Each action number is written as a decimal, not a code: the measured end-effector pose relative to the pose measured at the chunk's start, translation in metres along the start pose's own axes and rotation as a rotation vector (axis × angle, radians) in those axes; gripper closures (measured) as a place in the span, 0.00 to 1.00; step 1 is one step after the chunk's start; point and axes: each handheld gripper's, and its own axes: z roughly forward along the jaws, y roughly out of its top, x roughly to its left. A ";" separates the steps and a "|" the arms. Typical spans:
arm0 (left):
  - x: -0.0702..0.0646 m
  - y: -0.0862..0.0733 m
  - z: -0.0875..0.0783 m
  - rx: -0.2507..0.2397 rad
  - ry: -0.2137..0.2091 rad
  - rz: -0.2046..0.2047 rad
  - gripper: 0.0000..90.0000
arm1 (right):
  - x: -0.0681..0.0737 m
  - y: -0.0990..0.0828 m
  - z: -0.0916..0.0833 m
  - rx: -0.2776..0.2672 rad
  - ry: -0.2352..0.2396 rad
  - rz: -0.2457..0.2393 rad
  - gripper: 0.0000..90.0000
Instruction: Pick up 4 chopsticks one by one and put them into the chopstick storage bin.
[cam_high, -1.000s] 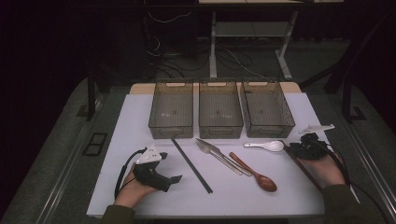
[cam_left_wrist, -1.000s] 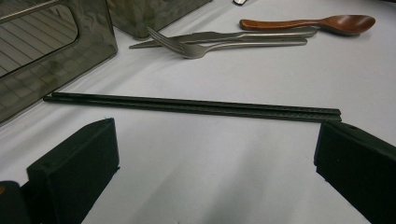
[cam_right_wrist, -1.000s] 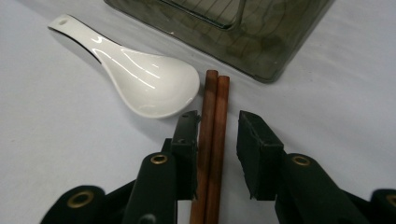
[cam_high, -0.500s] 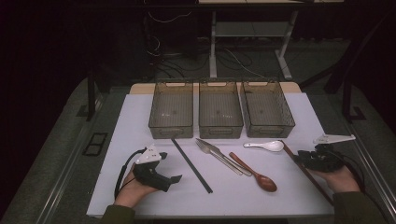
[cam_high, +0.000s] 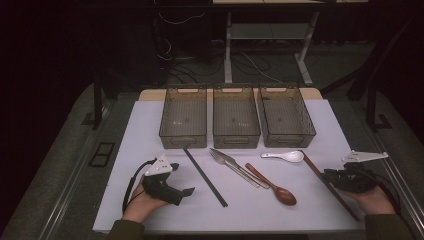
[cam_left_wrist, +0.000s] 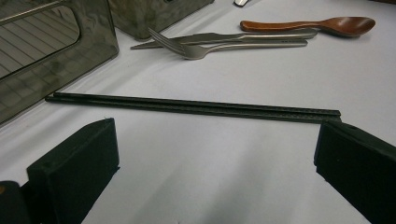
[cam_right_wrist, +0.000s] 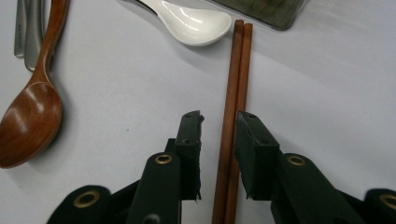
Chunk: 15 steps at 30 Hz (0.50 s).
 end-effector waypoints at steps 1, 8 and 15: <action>0.000 0.000 0.000 0.000 0.000 0.001 0.00 | 0.000 0.000 0.001 0.005 0.003 -0.006 0.80; 0.000 0.000 0.000 0.001 0.002 0.000 0.00 | -0.002 -0.002 0.004 0.043 -0.015 -0.020 0.87; 0.000 0.000 0.000 0.002 0.003 -0.003 0.00 | -0.008 -0.005 0.006 0.060 -0.031 -0.013 0.90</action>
